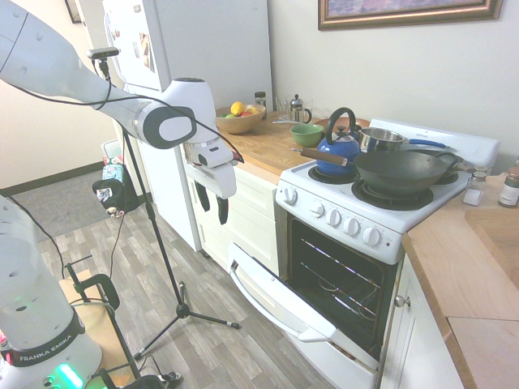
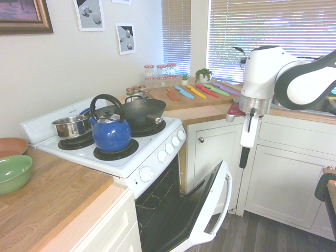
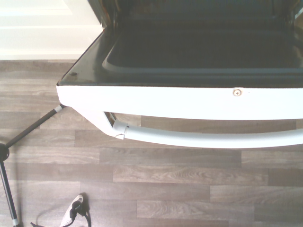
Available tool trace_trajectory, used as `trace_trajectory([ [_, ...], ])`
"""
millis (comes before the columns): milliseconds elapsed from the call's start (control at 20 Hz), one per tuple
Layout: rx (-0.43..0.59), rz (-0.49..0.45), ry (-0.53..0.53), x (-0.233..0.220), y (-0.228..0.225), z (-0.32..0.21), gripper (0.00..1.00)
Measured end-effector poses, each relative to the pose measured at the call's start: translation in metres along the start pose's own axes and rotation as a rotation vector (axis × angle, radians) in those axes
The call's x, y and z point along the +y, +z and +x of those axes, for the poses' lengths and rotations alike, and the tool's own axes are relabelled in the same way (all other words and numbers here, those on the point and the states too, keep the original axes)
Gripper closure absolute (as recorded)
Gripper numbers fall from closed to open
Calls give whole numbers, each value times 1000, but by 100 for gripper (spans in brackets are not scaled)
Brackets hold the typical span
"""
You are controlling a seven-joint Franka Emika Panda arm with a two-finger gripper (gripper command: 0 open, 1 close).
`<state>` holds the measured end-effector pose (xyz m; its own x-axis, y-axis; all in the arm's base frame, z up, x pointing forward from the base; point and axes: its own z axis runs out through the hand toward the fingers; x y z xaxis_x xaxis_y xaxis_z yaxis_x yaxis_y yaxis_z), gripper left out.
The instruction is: Close the oven
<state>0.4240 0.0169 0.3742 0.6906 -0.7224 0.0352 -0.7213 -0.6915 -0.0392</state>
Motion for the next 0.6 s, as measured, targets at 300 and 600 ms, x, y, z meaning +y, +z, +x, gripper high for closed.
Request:
trace_trajectory([
  [300,-16,-21,18,9,15,7,0],
  [600,-7,-1,41,22,94,21,0],
])
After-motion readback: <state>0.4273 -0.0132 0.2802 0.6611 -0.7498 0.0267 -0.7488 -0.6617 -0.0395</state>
